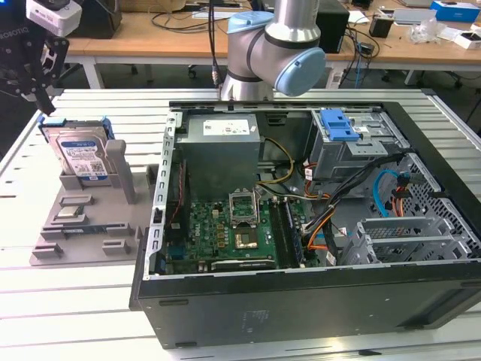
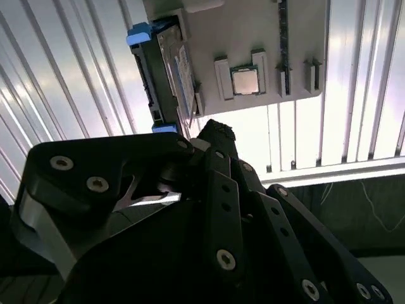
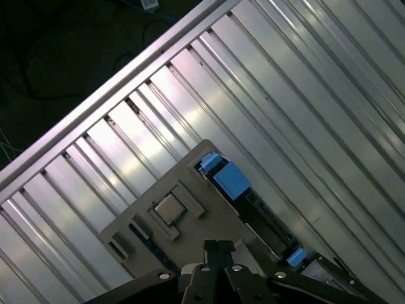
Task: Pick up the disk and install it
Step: 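Pick up the disk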
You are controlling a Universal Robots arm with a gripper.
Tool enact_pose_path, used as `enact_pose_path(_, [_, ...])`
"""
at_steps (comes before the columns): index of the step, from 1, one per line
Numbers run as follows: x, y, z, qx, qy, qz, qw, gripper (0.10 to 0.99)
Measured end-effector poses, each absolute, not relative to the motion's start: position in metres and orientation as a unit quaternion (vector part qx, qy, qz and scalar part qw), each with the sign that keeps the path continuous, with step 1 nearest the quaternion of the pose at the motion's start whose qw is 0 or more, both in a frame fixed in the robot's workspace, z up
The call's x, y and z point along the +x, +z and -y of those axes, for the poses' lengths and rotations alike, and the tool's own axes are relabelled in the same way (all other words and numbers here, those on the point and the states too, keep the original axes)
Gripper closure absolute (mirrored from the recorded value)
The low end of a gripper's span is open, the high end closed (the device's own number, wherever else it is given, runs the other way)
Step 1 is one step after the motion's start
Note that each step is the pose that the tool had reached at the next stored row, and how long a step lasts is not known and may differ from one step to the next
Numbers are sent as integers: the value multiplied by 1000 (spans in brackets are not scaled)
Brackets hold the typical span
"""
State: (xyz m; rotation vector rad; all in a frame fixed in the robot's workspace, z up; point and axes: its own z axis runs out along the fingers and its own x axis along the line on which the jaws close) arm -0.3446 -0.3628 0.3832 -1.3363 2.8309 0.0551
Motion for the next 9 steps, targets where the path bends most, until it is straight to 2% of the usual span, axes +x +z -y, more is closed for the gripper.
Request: enact_pose_path(9, [-345, 383, 363, -523, 18, -852, 3, 980])
